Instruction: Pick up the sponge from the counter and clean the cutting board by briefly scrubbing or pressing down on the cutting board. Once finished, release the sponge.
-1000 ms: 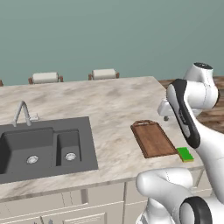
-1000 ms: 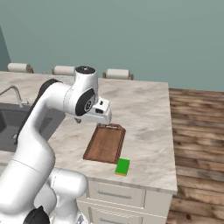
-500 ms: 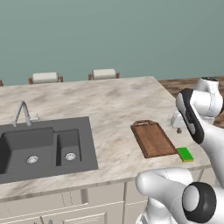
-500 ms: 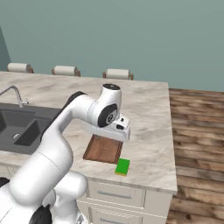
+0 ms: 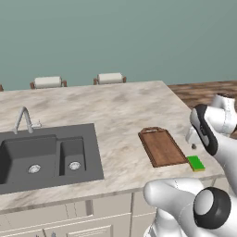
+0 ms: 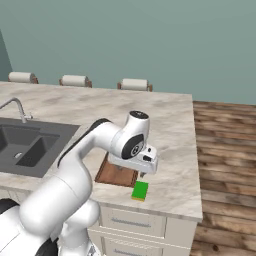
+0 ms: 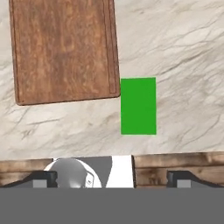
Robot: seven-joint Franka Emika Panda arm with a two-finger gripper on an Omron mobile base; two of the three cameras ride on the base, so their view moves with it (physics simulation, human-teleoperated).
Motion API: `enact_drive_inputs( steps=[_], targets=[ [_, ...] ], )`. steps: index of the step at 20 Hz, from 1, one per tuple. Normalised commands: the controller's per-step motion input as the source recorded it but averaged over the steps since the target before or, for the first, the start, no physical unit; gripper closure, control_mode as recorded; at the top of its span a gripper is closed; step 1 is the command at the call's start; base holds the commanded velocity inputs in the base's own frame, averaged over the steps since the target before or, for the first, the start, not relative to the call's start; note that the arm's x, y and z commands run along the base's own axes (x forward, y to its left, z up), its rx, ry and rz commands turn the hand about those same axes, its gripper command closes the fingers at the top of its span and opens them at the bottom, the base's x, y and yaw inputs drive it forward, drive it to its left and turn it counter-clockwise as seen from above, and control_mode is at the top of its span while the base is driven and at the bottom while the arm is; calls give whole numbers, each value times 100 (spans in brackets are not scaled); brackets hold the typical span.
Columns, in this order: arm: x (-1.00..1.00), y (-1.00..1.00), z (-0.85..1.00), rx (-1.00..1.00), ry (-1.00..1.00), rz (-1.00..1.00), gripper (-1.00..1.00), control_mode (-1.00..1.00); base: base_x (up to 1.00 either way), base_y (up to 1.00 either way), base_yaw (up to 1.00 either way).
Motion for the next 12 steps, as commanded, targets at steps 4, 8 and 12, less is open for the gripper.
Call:
enact_drive_inputs(
  steps=[4,8,12],
  targets=[
    [5,-19,-38,0,-11,3,-100,-100,0,0,0],
    [13,-31,-34,0,-5,6,-100,-100,0,0,0],
    [25,-21,-33,0,0,7,-100,-100,0,0,0]
  ],
)
